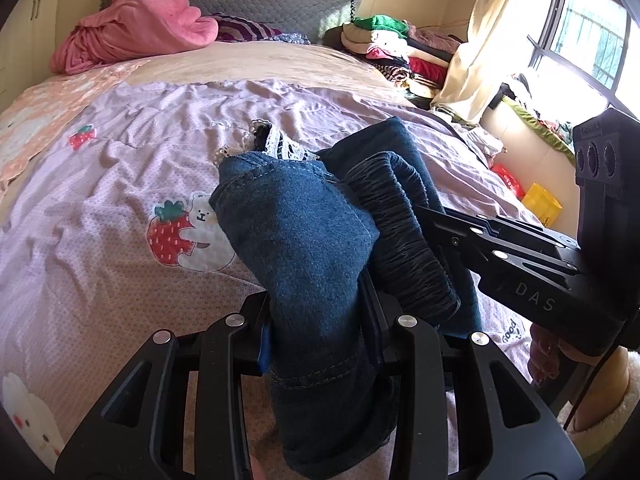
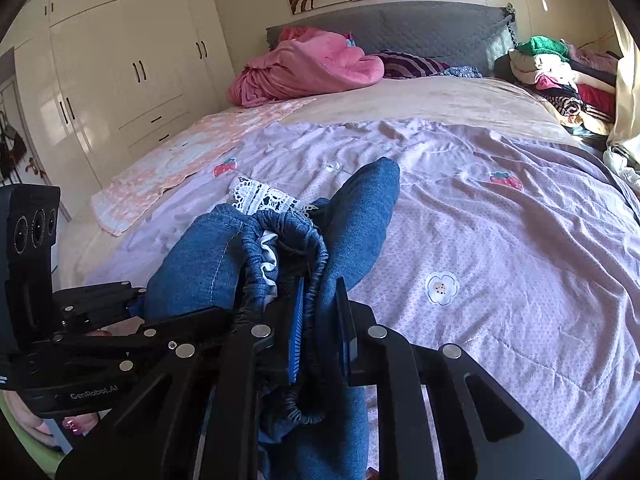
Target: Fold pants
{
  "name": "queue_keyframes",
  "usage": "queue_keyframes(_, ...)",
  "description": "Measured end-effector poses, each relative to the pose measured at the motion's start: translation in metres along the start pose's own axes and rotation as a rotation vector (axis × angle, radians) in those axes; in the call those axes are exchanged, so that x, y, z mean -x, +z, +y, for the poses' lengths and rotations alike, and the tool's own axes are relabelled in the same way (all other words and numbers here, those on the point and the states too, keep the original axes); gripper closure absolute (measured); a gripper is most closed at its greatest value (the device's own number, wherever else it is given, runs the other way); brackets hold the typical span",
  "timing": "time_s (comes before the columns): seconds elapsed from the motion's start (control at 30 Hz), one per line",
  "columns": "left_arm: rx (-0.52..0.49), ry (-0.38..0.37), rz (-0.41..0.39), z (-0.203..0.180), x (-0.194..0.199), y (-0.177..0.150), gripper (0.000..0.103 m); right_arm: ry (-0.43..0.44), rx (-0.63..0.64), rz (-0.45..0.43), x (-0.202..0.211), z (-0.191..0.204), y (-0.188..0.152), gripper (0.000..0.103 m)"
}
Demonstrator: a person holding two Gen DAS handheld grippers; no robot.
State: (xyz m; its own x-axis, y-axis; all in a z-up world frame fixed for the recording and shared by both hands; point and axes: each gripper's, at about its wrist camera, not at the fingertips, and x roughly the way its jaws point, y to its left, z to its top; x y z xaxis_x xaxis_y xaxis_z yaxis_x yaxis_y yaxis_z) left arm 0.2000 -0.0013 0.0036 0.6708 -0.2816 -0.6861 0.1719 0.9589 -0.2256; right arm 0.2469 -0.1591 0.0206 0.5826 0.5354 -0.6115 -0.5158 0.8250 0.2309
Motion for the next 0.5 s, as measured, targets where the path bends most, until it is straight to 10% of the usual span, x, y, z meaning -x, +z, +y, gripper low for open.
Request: queue_keyframes(0.5, 0.033, 0.012, 0.041, 0.017, -0.02, -0.01, 0.077, -0.026, -0.074, 0.079, -0.029, -0.027, -0.018, 0.089)
